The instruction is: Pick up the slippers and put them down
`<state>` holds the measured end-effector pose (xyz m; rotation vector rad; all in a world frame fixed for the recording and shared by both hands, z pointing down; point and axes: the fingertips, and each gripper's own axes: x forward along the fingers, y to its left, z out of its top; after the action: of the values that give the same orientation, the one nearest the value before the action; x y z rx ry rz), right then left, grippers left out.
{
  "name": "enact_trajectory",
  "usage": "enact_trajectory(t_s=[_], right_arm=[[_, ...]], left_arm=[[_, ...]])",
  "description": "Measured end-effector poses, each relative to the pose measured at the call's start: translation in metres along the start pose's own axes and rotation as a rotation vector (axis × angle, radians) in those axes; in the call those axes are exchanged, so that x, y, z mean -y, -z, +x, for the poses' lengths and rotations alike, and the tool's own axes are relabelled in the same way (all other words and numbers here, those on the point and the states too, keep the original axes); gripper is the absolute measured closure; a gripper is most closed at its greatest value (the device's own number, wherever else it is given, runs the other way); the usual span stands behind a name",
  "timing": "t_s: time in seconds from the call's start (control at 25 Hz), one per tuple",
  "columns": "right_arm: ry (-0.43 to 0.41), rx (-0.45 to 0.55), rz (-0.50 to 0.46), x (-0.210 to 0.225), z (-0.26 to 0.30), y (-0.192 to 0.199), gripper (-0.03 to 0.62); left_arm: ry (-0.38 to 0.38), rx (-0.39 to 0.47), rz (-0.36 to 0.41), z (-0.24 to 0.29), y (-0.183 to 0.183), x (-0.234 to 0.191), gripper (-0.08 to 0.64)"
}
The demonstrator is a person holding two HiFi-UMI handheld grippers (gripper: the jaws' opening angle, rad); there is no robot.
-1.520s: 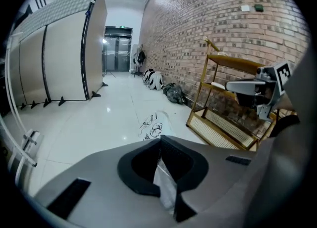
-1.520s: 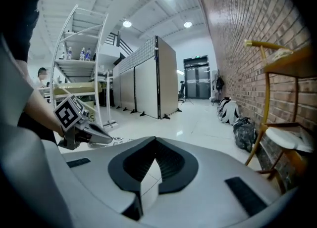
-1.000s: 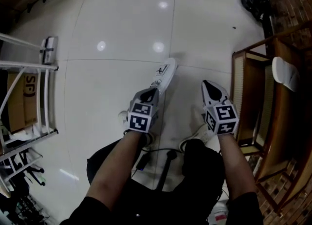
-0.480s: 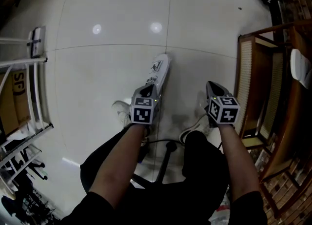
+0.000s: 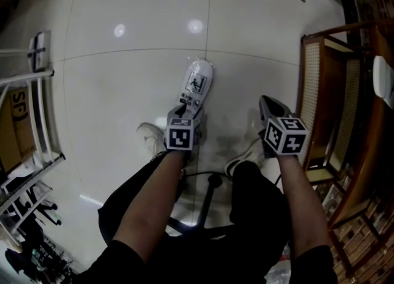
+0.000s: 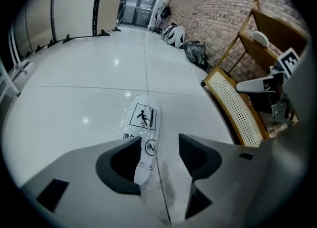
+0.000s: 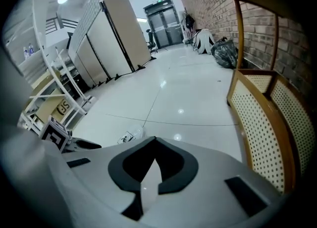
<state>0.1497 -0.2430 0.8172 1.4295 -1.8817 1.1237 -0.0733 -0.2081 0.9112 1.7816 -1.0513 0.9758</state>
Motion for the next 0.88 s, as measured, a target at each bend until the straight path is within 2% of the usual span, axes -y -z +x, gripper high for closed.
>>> enact_trajectory(t_s=[0.12,0.32,0.48,0.56,0.68,0.8,0.88], right_arm=[[0.007,0.017,0.037,0.005,-0.003,-0.003,0.583],[0.017,0.02,0.011,0.007,-0.008,-0.003,0.583],[0.039,0.105,-0.021,0.014,-0.032,-0.032,0.583],[0.048,0.148,-0.016,0.017,-0.049,-0.045,0.583],[0.058,0.199,-0.014,0.013,-0.073,-0.061,0.583],[0.05,0.256,-0.017,-0.002,-0.101,-0.079,0.583],[0.047,0.296,-0.045,-0.014,-0.119,-0.094,0.583]], left_arm=[[-0.006,0.016,0.004,-0.005,-0.001,0.0,0.318],[0.023,0.073,-0.014,-0.015,-0.017,0.005,0.319],[0.109,0.15,-0.057,-0.036,-0.044,0.022,0.359],[0.127,0.183,-0.017,-0.05,-0.059,0.03,0.397],[0.116,0.25,0.05,-0.078,-0.09,0.033,0.471],[0.094,0.347,0.082,-0.12,-0.128,0.03,0.539],[0.08,0.42,0.104,-0.153,-0.153,0.027,0.555]])
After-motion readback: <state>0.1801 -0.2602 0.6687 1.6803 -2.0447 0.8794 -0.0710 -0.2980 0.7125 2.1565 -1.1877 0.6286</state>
